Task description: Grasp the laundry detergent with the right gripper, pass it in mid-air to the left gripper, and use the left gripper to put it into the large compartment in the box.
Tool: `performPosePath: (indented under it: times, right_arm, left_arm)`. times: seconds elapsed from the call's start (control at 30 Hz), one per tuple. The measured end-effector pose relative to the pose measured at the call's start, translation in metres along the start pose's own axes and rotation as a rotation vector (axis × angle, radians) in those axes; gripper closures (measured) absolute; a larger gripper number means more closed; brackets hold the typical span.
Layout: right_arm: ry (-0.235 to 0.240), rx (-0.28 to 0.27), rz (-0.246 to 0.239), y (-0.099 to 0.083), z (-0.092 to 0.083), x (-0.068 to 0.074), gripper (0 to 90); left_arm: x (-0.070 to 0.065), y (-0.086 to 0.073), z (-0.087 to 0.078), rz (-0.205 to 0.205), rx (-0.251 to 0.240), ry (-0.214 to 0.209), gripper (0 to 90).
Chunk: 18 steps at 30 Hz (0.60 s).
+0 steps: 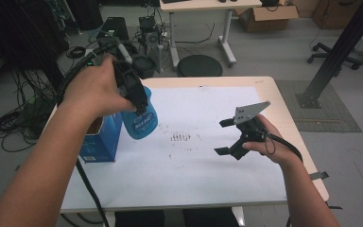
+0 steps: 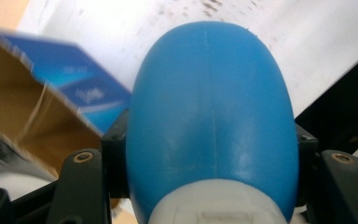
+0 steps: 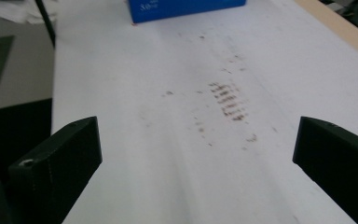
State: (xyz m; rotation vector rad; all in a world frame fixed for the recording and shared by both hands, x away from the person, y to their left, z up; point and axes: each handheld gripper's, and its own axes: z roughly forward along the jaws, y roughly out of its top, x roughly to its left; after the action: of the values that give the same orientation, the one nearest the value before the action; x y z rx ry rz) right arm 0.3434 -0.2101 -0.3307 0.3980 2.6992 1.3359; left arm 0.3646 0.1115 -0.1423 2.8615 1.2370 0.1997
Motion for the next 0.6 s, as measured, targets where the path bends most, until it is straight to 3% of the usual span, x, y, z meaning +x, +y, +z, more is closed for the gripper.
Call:
performPosePath:
  times: [0.17,0.33,0.47,0.6]
  right_arm:
    - [-0.041,0.028,-0.003,-0.003,-0.011,-0.004,1.3]
    - [-0.051,0.054,-0.010,-0.002,-0.015,-0.005,1.5]
    - [-0.056,0.069,-0.014,0.000,-0.015,-0.005,1.6]
    - [-0.053,0.084,-0.019,0.001,-0.014,-0.005,1.6]
  left_arm:
    - [0.022,-0.005,-0.012,-0.133,0.019,0.026,38.6]
    - [0.045,-0.013,-0.022,-0.274,0.031,-0.019,38.6]
    - [0.061,-0.019,-0.027,-0.386,0.041,-0.007,38.6]
    - [0.076,-0.024,-0.035,-0.461,0.058,0.004,38.5]
